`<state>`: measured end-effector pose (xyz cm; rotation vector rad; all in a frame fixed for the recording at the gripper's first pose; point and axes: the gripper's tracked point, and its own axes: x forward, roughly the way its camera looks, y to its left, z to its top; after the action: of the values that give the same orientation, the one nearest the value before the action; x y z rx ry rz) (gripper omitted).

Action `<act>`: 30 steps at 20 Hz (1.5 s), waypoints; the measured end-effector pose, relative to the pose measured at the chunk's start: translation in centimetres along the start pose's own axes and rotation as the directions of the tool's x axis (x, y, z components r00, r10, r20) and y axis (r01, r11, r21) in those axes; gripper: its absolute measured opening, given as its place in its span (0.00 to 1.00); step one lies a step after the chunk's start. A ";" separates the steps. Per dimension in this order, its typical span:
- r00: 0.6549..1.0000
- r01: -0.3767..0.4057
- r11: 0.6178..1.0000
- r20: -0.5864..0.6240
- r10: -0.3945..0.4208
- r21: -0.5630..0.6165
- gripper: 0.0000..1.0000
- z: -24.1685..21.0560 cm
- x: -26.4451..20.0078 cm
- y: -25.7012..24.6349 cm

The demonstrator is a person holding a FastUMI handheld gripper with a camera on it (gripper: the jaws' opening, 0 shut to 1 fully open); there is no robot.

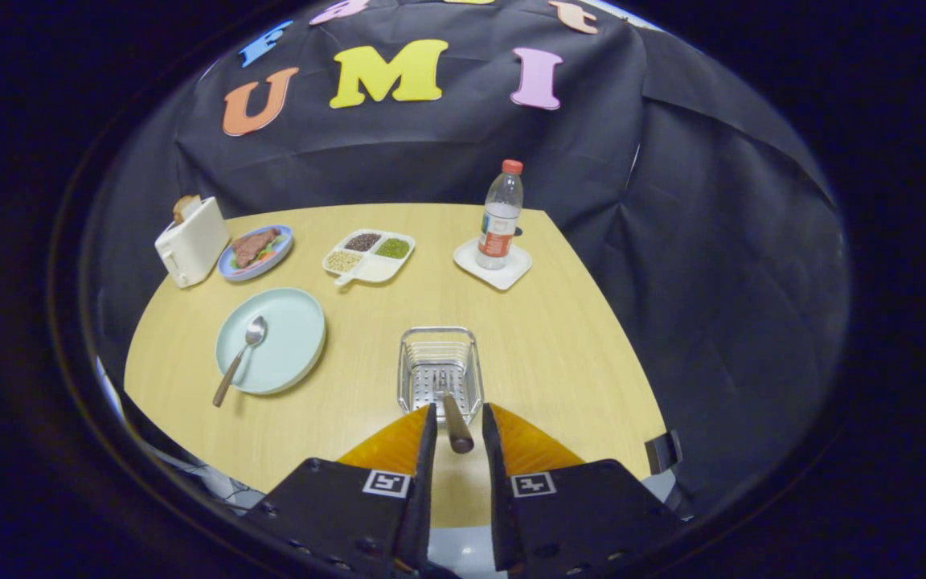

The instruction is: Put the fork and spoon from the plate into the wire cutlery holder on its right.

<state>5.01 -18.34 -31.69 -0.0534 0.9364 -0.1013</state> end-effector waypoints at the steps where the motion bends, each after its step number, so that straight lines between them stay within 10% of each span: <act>1: 1.000 -0.004 1.000 0.006 0.004 0.006 0.32 0.3 0.0 0.2; 13: 0.992 -0.014 0.996 0.120 0.025 -0.091 0.98 4.0 -1.6 4.2; 30: 0.991 -0.100 0.987 0.075 0.110 -0.129 0.96 4.3 -0.9 17.8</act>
<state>9.10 -0.50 -30.03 -0.1233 0.8606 0.0569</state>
